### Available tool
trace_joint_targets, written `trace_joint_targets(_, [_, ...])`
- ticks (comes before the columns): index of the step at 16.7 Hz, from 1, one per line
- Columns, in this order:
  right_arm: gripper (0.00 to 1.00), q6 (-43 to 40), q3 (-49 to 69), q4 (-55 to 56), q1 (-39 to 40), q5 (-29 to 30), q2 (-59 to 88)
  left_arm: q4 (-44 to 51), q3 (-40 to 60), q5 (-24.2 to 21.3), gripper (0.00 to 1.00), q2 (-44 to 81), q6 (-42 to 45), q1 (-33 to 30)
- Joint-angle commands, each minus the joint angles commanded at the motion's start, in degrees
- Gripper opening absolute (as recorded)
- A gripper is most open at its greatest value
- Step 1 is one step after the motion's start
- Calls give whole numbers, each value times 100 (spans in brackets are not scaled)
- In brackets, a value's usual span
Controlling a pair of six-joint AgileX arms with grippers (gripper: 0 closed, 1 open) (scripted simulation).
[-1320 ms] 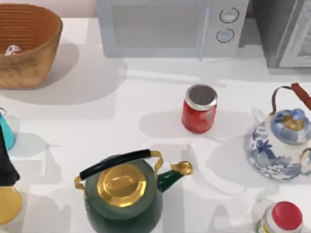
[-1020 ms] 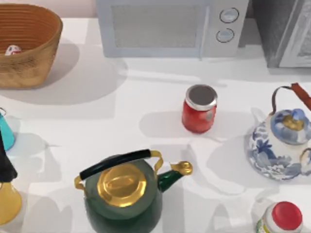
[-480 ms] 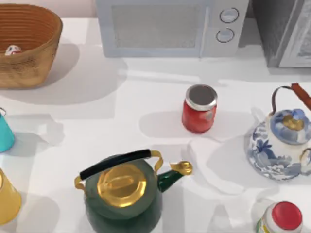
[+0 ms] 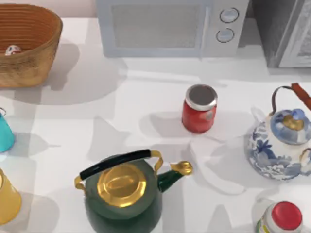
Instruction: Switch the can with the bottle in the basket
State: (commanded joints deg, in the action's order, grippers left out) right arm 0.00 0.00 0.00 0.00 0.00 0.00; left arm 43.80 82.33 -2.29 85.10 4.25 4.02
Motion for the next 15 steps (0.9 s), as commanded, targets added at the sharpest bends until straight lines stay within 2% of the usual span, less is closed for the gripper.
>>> trace_joint_targets(8, [100, 0, 0, 0, 0, 0, 0, 2136, 4118, -176, 100, 4262, 207, 141])
trace_joint_targets(12, [100, 0, 0, 0, 0, 0, 0, 2794, 5418, -231, 100, 5598, 274, 181])
trace_joint_targets(15, [100, 0, 0, 0, 0, 0, 0, 3015, 5865, -250, 100, 6054, 298, 193])
